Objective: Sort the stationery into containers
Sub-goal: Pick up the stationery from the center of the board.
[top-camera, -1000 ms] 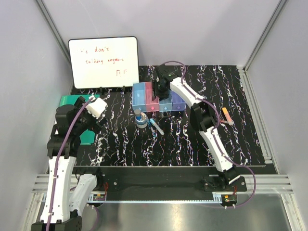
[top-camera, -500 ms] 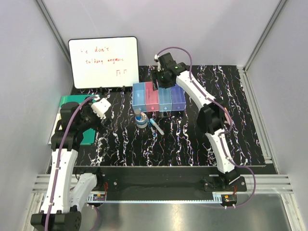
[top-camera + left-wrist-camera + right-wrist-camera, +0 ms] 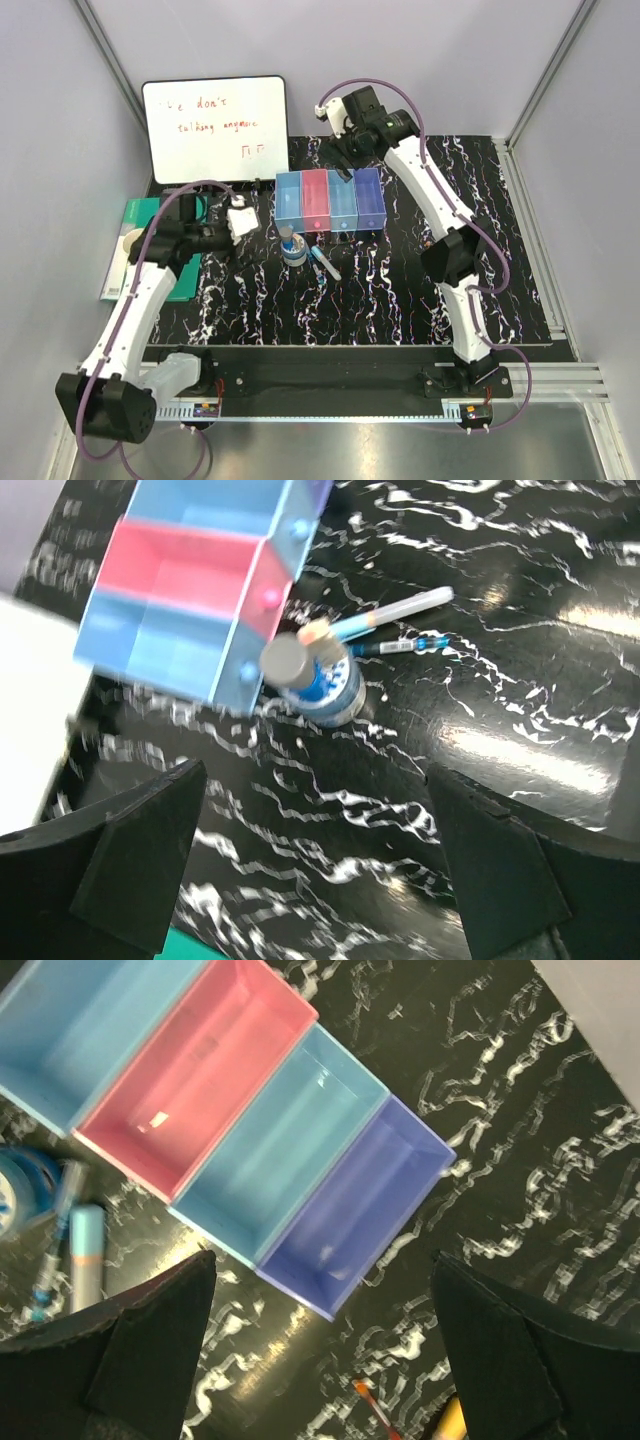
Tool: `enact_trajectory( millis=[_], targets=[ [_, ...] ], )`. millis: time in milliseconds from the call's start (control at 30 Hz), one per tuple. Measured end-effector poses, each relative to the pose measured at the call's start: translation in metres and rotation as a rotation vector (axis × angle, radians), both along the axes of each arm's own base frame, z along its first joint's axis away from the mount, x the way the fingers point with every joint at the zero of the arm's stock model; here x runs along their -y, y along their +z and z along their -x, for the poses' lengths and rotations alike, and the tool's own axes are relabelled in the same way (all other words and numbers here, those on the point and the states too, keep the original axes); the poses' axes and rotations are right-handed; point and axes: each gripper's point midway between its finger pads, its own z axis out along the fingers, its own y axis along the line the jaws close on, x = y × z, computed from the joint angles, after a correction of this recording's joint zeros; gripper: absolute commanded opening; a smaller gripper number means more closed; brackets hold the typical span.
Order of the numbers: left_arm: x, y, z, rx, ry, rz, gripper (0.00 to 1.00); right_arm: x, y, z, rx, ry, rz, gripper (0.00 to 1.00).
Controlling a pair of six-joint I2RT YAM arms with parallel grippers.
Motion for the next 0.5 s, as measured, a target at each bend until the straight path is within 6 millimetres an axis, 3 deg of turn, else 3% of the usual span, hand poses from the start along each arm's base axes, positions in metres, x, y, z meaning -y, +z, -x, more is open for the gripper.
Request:
enact_trajectory(
  millis=[133, 400, 500],
  targets=[
    [0.015, -0.005, -0.008, 0.071, -0.146, -0.068, 0.99, 0.018, 0.011, 0.010, 0.014, 0.016, 0.075, 0.95],
    [0.025, -0.003, -0.061, 0.199, -0.365, -0.229, 0.99, 0.043, 0.035, 0.032, 0.035, 0.008, 0.136, 0.96],
    [0.030, -0.013, -0.074, 0.221, -0.492, -0.330, 0.99, 0.049, 0.045, 0.038, 0.054, 0.013, 0.142, 0.96]
  ],
)
